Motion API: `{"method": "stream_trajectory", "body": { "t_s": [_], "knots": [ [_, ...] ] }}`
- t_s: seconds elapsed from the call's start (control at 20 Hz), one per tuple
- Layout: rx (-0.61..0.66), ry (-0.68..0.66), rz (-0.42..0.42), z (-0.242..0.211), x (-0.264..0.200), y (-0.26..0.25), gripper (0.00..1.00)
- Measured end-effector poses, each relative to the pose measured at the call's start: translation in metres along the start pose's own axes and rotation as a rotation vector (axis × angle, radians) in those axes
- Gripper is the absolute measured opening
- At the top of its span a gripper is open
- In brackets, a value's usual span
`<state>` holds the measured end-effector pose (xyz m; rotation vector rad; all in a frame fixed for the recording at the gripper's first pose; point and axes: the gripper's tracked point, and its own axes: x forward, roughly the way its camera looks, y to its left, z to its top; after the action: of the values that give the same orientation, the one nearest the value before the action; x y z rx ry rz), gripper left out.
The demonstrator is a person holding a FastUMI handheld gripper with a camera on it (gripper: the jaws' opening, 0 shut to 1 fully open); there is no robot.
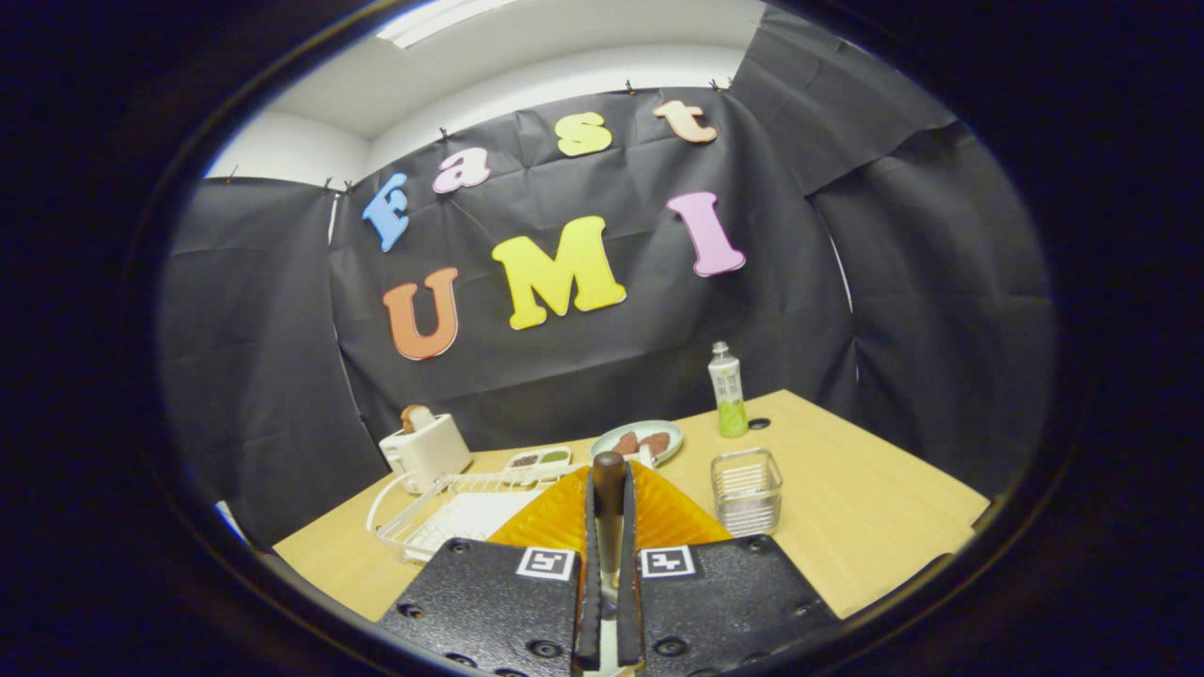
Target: Take the plate from the dish rack, then take the spoon from the basket and place it into the plate.
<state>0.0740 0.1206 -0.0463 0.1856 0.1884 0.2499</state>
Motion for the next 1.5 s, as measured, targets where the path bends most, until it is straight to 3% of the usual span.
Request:
{"method": "stream_trajectory", "body": {
  "t_s": [0.35, 0.7, 1.0, 1.25, 1.5],
  "knots": [
    [0.083, 0.051, 0.031, -0.052, 0.005, 0.04, 0.13],
    [0.046, 0.013, 0.028, -0.055, -0.009, 0.05, 0.21],
    [-0.02, -0.101, -0.022, -0.027, -0.029, 0.032, 0.6],
    [-0.103, -0.165, -0.048, -0.002, -0.044, 0.029, 0.98],
    [-0.226, -0.218, -0.092, 0.022, -0.062, 0.021, 1.0]
  ]
}}
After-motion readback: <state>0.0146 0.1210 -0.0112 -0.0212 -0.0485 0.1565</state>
